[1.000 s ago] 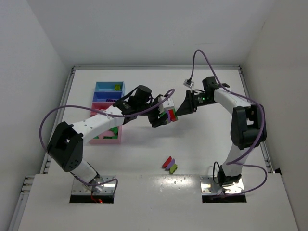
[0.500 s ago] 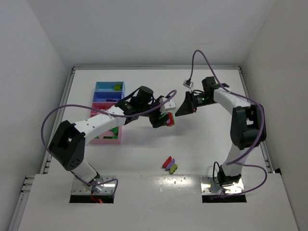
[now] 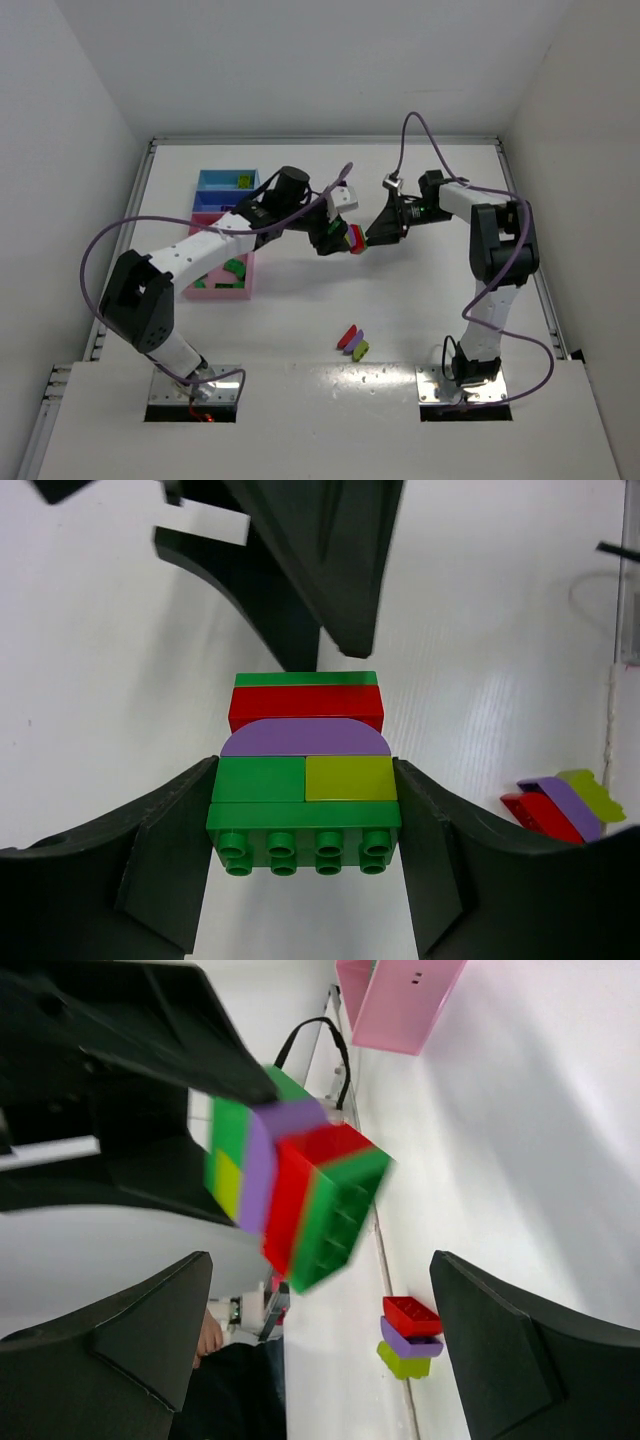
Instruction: Sort the legos into containers by color
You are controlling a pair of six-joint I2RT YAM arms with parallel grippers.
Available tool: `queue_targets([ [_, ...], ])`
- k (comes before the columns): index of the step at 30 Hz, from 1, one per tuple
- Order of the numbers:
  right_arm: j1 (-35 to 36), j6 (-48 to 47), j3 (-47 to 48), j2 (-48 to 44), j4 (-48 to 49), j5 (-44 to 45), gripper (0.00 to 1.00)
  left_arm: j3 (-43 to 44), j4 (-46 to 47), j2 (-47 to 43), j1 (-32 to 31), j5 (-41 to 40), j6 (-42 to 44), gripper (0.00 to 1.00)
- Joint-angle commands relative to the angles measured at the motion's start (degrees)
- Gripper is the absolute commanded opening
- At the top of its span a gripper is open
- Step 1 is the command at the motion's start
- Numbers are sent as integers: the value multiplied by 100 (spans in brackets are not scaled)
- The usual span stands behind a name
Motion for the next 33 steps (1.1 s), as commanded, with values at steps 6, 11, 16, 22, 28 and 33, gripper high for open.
queue_targets([
  [6,-31,-652,247,4,-432,-1007,86,275,680,-244,357,831,-882,19],
  [11,21,-599,370,4,-484,-1007,80,275,795,-191,357,937,-944,18],
  [16,74,-424,422,4,-484,-1007,67,328,856,-138,357,937,-997,17],
  [22,197,-284,475,-48,-537,-1007,50,328,909,-85,357,937,-997,17],
  [28,460,349,344,-242,-2,-1007,50,328,1023,20,357,937,-944,17],
  [33,514,877,185,-294,474,-1007,64,328,1023,20,357,937,-944,17],
])
